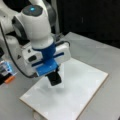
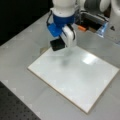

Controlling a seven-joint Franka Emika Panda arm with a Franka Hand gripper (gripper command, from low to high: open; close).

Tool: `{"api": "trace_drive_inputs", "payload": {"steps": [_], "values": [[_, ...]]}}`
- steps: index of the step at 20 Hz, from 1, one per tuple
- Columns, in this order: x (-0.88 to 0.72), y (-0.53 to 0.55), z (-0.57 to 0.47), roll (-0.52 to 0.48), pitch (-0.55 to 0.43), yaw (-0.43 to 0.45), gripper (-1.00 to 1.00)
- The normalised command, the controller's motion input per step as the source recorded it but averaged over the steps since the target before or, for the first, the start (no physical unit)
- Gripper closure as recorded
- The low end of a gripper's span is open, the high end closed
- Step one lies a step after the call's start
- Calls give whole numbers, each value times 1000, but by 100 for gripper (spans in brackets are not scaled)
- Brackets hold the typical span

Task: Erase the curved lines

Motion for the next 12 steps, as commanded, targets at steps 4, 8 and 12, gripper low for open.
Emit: {"api": "trace_drive_inputs", "payload": {"steps": [4, 8, 12], "values": [[343, -579, 209, -65, 316, 444, 100], [312, -376, 49, -16, 281, 409, 100], [233, -267, 51, 18, 247, 363, 100]]}}
